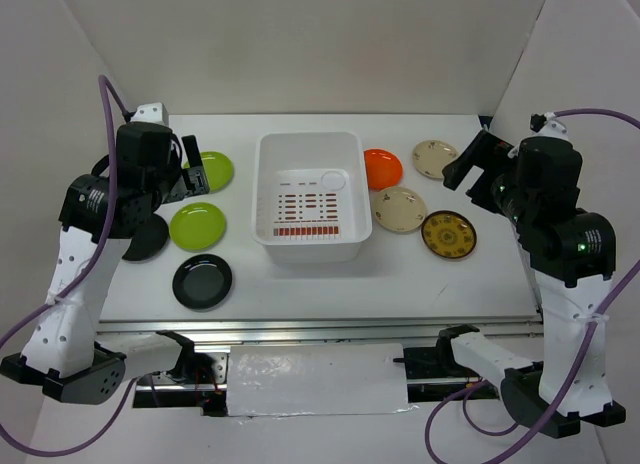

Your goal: Place the plates into the plastic bin on the countertop

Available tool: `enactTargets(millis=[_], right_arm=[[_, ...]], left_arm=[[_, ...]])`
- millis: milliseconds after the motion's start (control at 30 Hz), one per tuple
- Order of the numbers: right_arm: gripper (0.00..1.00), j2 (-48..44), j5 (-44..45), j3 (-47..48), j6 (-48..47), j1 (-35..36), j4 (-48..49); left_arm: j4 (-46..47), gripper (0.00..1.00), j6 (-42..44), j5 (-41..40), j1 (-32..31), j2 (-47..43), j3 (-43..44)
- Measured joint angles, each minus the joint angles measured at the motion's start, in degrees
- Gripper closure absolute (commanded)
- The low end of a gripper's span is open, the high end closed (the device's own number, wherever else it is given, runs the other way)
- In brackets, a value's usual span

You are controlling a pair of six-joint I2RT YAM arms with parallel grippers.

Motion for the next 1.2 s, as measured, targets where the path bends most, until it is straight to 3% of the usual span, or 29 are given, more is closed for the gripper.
enactTargets(millis=[400,500,700,833,1000,1200], right_arm=[[0.00,-1.5,0.3,-2.6,2.1,-1.7,1.5],[0.00,-3.5,-1.4,-11.7,3.9,-6.7,5.2],[0.00,-4.6,-7.1,-41.9,14.2,-23.4,22.8],[0.00,-2.4,-9.3,-57.2,20.7,-30.5,30.9],[0.00,1.0,-12.3,-65.0,26.3,-35.1,42.0],[0.02,7.6,-13.8,-69.0,32.0,-35.3,52.1]], left_arm=[[0.1,0.01,0.2,0.8,0.3,-0.3,0.0],[0.2,0.01,0.3,1.9,0.3,-0.3,0.0],[0.4,0.01,0.6,6.1,0.3,-0.2,0.0],[0.6,0.01,0.8,8.9,0.5,-0.2,0.0],[1.9,0.01,1.6,12.9,0.6,-0.6,-0.7],[2.5,0.01,1.8,15.9,0.7,-0.1,-0.9]])
